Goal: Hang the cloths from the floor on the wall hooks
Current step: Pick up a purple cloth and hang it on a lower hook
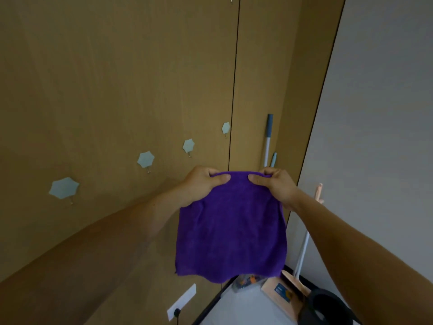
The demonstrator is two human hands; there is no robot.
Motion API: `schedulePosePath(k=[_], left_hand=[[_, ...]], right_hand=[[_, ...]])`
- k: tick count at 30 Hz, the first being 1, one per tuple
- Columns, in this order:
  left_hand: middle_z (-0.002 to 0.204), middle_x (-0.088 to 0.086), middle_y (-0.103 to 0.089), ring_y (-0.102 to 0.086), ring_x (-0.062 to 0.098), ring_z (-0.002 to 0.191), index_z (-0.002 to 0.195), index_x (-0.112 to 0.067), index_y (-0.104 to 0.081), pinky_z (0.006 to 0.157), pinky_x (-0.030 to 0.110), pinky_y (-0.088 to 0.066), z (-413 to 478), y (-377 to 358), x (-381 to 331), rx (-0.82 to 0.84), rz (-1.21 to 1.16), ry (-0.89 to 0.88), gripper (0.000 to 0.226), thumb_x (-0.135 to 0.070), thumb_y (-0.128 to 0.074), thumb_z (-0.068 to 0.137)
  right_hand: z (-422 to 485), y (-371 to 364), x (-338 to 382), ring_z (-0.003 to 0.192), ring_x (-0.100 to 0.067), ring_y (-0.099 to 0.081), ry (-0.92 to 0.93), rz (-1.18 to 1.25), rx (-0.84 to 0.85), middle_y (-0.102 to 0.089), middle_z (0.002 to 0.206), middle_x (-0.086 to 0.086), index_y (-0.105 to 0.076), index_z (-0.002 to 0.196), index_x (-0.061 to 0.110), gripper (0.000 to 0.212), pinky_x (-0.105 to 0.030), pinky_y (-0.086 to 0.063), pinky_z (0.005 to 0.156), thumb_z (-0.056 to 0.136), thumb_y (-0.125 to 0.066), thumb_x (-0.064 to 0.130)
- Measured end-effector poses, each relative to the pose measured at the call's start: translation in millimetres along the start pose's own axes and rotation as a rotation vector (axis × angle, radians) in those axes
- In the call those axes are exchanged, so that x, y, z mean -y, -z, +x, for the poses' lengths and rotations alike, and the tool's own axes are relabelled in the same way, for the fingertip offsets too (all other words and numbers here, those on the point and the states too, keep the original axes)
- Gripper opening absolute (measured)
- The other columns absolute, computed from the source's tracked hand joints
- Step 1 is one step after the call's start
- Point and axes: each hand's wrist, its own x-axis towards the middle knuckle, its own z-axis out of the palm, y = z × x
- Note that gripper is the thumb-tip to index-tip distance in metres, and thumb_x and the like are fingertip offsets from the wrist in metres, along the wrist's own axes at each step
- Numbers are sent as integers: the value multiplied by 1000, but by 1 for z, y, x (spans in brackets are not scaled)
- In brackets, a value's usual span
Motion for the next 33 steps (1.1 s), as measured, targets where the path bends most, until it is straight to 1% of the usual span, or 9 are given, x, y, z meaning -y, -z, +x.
schedulePosePath(k=[3,7,10,13,17,20,25,29,33], left_hand=[[74,-1,-73,-69,13,67,81,-21,-72,58,23,-53,27,-8,0,-85,77,-16,28,-45,-59,91],[75,0,-66,-61,11,66,85,-15,-65,55,19,-45,72,-19,0,-200,306,-66,34,-42,-48,97],[67,-5,-59,-55,7,61,74,-22,-58,50,18,-37,111,-23,1,-291,378,-29,33,-41,-46,98],[68,-3,-61,-58,12,63,71,-25,-57,52,21,-38,149,-31,7,-338,429,28,34,-43,-45,98],[71,-2,-64,-60,13,66,79,-23,-63,56,23,-43,196,-39,15,-448,487,52,32,-42,-45,98],[71,-5,-63,-57,8,64,86,-22,-64,52,20,-38,226,-39,24,-542,561,49,30,-41,-44,98],[65,-5,-54,-50,11,59,76,-21,-54,47,24,-30,267,-30,39,-684,749,179,34,-43,-41,99],[59,-7,-43,-40,7,51,65,-20,-42,44,25,-22,286,-29,47,-767,799,244,41,-43,-37,99],[53,-7,-43,-37,5,46,57,-22,-40,41,24,-20,294,-34,52,-811,722,286,45,-40,-41,98]], right_hand=[[35,-2,-1,74,-23,-64,37,23,-55,-68,84,-13,-60,81,9,17,-35,-53,69,84,-73,19],[88,5,-9,58,-10,-63,79,28,-73,-65,72,-3,-55,83,11,15,-19,-49,50,88,-68,18],[136,15,-17,66,-16,-61,107,23,-42,-65,74,-5,-57,82,11,18,-28,-50,59,88,-68,24],[180,28,-24,73,-17,-64,131,5,-8,-70,83,-9,-64,89,7,25,-33,-53,68,87,-70,30],[235,38,-29,77,-13,-67,179,19,9,-73,86,-5,-72,91,12,15,-27,-55,72,87,-70,26],[275,35,-32,72,-10,-65,205,26,19,-72,82,0,-72,91,12,13,-17,-53,63,89,-68,24],[332,17,-40,86,-23,-67,196,-30,13,-72,88,-6,-69,89,11,19,-37,-55,81,88,-68,30],[362,5,-43,77,-17,-65,219,-54,12,-70,80,-2,-66,76,22,16,-39,-55,79,86,-70,34],[375,-1,-49,73,-16,-66,217,-14,-11,-71,75,0,-68,73,22,15,-39,-57,76,81,-72,34]])
